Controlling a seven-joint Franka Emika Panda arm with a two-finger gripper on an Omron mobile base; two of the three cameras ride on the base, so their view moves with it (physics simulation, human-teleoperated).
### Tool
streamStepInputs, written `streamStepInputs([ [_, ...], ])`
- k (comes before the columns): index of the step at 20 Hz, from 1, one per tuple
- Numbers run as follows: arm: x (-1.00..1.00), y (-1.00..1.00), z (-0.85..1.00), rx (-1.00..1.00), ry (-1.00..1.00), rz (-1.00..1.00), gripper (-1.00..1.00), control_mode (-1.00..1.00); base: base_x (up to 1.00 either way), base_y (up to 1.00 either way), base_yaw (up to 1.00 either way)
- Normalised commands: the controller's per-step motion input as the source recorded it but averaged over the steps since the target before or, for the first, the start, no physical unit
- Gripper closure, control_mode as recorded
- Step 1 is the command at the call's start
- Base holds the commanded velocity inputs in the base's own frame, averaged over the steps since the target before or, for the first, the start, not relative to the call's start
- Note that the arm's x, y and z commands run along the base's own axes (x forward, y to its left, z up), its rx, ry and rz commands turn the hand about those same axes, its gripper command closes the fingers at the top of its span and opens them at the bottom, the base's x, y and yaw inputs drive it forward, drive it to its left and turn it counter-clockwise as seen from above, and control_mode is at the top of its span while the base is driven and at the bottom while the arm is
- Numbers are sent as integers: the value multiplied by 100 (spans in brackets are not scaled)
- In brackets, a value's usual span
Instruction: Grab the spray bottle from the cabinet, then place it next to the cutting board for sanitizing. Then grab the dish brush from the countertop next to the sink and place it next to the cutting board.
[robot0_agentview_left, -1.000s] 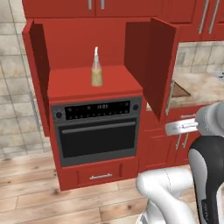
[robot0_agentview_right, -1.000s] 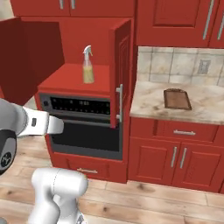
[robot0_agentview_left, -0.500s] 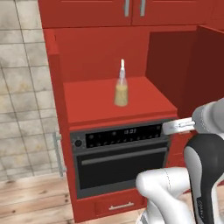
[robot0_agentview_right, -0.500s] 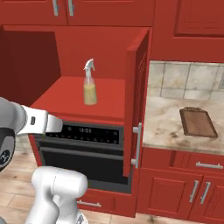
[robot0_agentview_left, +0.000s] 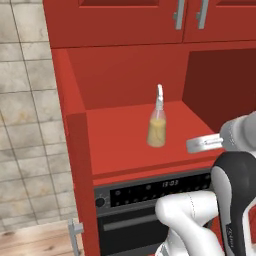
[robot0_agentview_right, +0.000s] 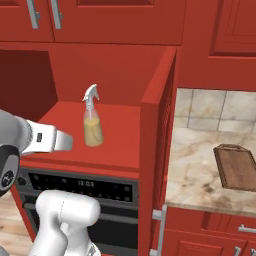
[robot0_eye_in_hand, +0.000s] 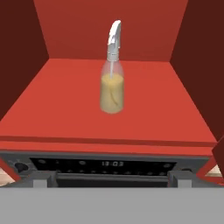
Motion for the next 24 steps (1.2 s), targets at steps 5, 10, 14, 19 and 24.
streamStepInputs([
  [5,0,0,0,0,0,0,-100,100,48,69,-1],
  [10,25,19,0,0,-4,0,-100,-100,35,26,0],
  [14,54,52,0,0,-19,0,-100,-100,0,0,0],
  [19,18,20,0,0,-29,0,-100,-100,0,0,0],
  [24,-8,0,0,0,-23,0,-100,-100,0,0,0],
])
